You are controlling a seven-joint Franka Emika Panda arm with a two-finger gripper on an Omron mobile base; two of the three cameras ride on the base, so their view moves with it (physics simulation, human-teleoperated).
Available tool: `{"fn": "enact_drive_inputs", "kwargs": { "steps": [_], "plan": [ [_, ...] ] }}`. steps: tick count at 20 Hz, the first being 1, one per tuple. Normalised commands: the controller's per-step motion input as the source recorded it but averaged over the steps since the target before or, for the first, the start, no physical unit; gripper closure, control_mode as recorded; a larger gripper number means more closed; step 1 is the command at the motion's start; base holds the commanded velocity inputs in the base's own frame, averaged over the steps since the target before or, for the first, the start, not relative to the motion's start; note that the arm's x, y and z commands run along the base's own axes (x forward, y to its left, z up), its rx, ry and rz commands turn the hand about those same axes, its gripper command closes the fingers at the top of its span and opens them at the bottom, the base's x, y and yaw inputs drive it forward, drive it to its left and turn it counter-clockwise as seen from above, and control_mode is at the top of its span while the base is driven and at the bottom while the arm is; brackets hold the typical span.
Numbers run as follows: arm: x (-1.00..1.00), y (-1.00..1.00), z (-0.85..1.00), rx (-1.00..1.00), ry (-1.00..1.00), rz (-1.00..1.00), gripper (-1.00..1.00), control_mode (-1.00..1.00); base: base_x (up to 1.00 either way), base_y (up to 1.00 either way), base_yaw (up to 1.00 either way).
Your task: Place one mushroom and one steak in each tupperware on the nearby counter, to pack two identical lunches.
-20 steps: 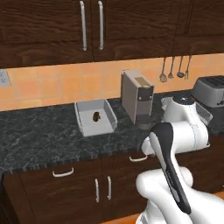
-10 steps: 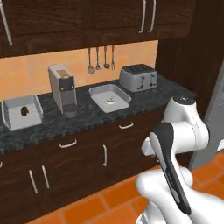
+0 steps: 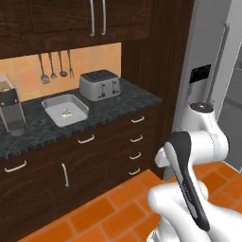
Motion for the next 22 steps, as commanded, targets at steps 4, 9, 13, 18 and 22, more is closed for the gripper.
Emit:
{"fn": "enact_drive_inputs", "kwargs": {
  "steps": [4, 9, 13, 18, 22],
  "plan": [
    [0.00, 0.00, 0.00, 0.00, 0.00, 0.00, -1.00, 1.00, 0.73, -0.75, 0.13],
    [0.00, 0.00, 0.00, 0.00, 0.00, 0.00, -1.00, 1.00, 0.92, -0.71, 0.20],
    [0.00, 0.00, 0.00, 0.00, 0.00, 0.00, -1.00, 1.00, 0.47, -0.86, 0.25],
    [0.00, 0.00, 0.00, 0.00, 0.00, 0.00, -1.00, 1.00, 0.32, -0.81, 0.06],
    [0.00, 0.00, 0.00, 0.00, 0.00, 0.00, -1.00, 1.00, 1.00, -0.11, -0.27]
  ]
}}
